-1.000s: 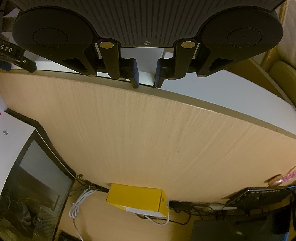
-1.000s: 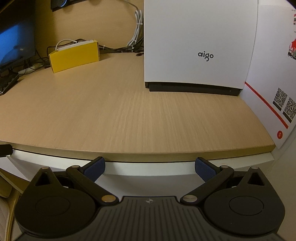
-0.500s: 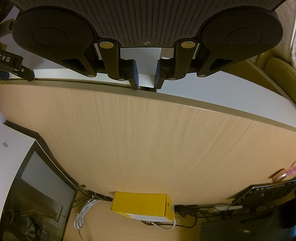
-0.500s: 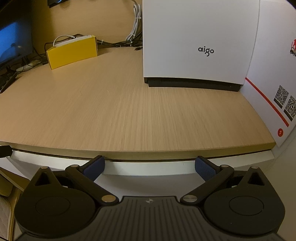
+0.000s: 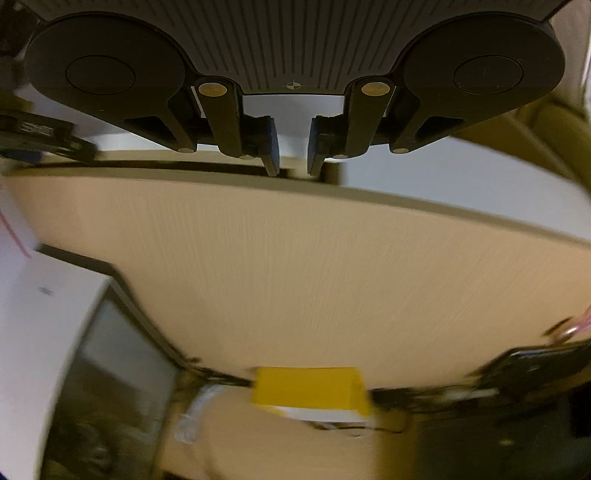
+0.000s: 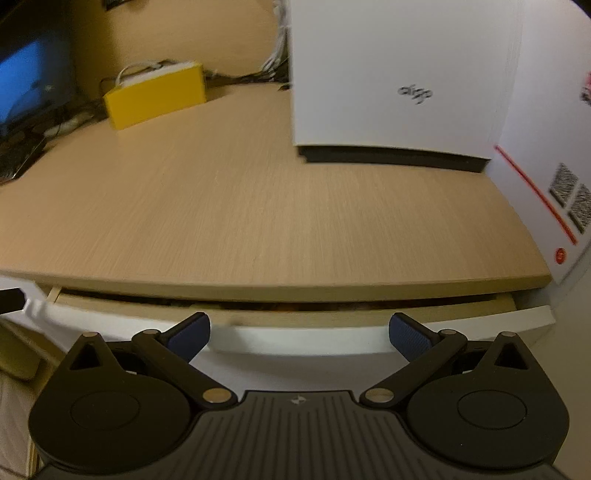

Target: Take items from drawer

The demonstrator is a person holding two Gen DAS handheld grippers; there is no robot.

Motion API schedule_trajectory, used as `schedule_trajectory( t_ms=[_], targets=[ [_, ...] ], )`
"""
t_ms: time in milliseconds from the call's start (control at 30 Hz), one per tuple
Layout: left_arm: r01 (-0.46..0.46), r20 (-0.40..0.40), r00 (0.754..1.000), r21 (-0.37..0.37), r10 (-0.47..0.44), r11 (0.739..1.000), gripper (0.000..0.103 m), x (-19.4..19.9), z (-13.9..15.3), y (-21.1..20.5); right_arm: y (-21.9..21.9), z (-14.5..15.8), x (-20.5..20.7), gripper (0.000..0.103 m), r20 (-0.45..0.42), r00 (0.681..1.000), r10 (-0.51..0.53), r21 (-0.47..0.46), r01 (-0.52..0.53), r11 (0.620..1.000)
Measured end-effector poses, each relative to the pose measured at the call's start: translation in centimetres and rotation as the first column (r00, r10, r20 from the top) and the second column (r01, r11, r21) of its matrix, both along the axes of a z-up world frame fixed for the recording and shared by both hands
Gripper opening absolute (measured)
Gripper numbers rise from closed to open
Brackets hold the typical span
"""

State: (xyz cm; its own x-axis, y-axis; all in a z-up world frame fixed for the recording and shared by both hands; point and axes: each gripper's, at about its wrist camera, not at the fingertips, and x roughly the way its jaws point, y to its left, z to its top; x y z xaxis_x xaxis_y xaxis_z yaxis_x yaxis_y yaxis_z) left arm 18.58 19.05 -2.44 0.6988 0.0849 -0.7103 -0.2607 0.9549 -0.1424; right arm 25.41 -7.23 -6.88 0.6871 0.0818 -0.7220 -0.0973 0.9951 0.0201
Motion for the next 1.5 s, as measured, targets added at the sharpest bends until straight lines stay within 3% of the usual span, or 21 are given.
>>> schedule_trajectory(
  t_ms=[300,567,667,1100,1500],
  targets=[
    [0.161,-0.035,0.986,0.026,-0.160,0.987,0.018,3.7,-1.1,-5.5,-0.4,-0.6,1.1,0.103,-0.003,1.000,-0.022,-0.039,0.022,0.999],
    [0.176,-0.082,0.981,0.028,-0.173,0.984,0.018,5.0,-2.5,-7.0,-0.4,-0.4,0.9,0.103,-0.040,0.999,-0.019,-0.058,0.016,0.998],
    [0.155,-0.088,0.984,-0.001,-0.154,0.988,0.019,4.2,-2.7,-6.6,-0.6,-0.4,0.0,0.103,-0.035,0.999,-0.019,-0.056,0.017,0.998],
    [0.145,-0.101,0.985,0.018,-0.142,0.989,0.019,-1.1,-2.5,-8.4,-1.3,0.0,-5.3,0.103,-0.046,0.999,-0.020,-0.048,0.018,0.999],
    [0.180,-0.119,0.977,0.017,-0.176,0.984,0.018,-4.2,-2.2,-8.8,-2.2,0.6,-9.9,0.103,-0.083,0.995,0.061,-0.022,-0.063,0.998]
  ],
)
